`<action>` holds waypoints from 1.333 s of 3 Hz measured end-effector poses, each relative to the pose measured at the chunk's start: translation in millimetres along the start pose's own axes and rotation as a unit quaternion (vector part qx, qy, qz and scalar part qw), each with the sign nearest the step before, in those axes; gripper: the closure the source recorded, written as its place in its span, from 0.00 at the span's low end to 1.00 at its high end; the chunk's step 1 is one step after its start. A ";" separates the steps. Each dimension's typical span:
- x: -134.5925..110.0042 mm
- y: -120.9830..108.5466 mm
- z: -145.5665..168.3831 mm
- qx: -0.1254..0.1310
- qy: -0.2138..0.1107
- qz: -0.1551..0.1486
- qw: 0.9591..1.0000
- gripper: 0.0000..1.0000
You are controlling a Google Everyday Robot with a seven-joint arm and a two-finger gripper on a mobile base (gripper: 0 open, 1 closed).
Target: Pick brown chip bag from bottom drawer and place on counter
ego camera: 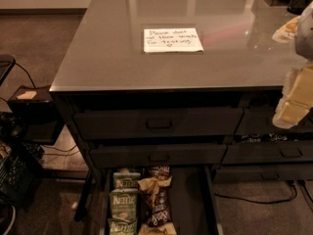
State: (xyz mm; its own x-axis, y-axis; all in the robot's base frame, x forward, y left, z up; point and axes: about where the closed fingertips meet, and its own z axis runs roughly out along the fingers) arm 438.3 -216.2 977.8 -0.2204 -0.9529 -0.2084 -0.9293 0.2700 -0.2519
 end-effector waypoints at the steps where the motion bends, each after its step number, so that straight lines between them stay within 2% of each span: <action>1: 0.0 0.1 0.1 0.000 0.000 0.000 1.000 0.00; 2: 3.0 9.2 19.1 -0.007 -0.014 0.010 1.000 0.00; 3: 5.5 33.4 70.6 -0.031 -0.048 0.027 0.998 0.00; 4: 6.8 65.1 148.7 -0.063 -0.080 0.057 0.993 0.00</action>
Offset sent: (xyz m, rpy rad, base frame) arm -0.0097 0.0050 -0.0638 0.0986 0.0451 -0.0218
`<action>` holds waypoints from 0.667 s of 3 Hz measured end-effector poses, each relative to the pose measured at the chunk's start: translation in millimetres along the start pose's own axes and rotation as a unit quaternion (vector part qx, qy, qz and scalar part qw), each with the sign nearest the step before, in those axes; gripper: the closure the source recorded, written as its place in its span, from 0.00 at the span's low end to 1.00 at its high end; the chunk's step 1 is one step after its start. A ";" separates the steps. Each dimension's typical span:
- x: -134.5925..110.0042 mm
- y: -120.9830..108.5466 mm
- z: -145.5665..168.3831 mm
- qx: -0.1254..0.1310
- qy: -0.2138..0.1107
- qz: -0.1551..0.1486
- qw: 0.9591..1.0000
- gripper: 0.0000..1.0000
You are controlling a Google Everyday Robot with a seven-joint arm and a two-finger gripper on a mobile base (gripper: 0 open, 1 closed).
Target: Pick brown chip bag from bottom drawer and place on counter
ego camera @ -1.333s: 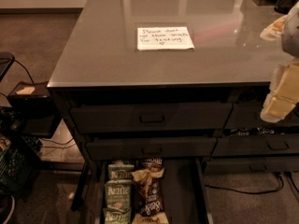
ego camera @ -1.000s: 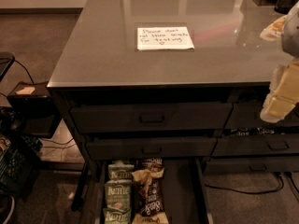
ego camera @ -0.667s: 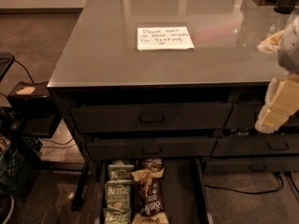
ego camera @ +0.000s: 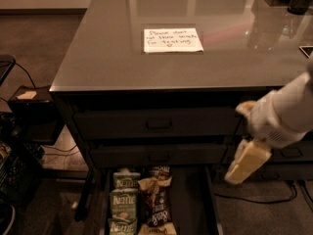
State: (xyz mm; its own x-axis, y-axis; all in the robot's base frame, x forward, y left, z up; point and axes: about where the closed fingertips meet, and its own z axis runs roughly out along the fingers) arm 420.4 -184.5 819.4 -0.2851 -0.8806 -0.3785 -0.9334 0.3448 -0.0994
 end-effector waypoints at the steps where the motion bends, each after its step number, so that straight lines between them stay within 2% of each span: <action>1: 12.8 18.7 82.3 -0.032 -0.026 0.025 0.999 0.00; 2: 25.3 35.7 159.7 -0.069 -0.061 0.051 0.994 0.00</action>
Offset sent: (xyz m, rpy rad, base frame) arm -0.0073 0.0642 -0.2601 0.3149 0.2027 -0.0526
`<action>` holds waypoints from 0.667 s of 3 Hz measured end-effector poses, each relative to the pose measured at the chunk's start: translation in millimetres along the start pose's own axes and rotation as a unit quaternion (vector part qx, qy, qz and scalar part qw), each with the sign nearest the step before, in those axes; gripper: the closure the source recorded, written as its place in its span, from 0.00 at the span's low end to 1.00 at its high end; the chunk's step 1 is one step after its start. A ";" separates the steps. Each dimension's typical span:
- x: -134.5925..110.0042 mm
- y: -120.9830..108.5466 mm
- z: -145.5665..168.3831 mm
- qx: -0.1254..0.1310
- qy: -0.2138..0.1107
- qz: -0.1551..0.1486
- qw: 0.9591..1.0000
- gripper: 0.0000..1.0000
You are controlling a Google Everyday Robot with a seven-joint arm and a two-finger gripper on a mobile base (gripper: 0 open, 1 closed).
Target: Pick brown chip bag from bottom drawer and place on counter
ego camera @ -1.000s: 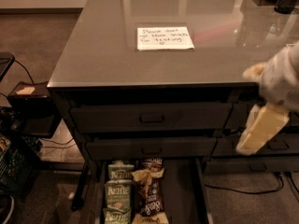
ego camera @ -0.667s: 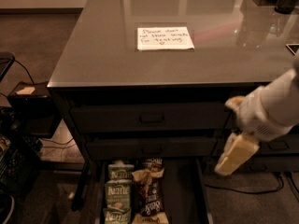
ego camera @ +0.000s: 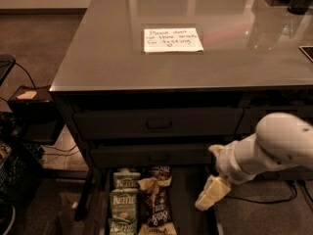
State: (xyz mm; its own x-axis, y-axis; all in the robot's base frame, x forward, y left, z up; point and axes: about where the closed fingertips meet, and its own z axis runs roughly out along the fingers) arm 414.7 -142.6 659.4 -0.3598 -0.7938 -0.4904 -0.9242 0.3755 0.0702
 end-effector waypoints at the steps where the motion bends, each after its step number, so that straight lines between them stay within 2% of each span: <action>1: 31.7 10.0 68.8 -0.056 -0.010 0.030 0.998 0.00; 2: 32.1 10.0 69.4 -0.056 -0.010 0.030 0.998 0.00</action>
Offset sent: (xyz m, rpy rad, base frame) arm -0.0084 0.0087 -0.0570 0.0479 0.0788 0.0009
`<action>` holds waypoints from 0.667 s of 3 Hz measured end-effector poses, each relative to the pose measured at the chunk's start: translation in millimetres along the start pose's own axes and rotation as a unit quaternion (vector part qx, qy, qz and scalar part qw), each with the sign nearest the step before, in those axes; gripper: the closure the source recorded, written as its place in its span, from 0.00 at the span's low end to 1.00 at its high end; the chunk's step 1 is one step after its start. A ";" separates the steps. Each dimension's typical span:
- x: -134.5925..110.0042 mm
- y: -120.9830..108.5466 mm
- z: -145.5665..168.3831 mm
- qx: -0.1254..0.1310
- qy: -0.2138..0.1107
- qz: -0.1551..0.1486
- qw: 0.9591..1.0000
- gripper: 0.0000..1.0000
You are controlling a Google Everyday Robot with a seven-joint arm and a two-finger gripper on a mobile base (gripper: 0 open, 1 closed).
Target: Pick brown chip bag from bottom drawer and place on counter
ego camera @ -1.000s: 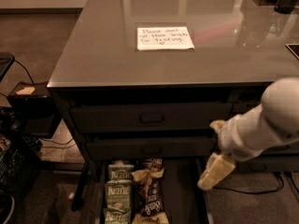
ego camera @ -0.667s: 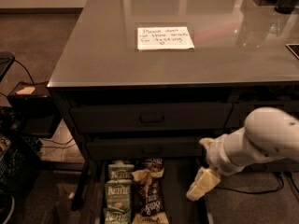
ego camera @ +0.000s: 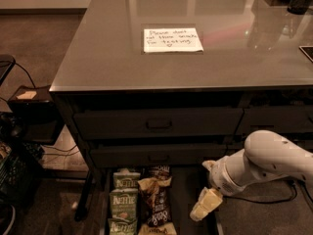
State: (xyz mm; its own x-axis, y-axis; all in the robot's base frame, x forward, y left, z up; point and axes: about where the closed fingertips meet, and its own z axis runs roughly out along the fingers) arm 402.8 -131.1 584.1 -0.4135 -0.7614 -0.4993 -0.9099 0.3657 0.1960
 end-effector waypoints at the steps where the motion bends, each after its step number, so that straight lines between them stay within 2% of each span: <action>1: 23.3 -9.0 31.0 -0.003 -0.006 -0.005 1.000 0.00; 2: 56.5 -26.0 101.1 -0.005 -0.028 -0.027 0.999 0.00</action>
Offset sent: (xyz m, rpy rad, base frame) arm 0.0100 0.0101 -0.2246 0.1173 -0.0751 0.0620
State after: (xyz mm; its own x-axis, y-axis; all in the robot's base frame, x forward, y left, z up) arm 406.5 -129.5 465.4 -0.3615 -0.7484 -0.5561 -0.9313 0.3186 0.1765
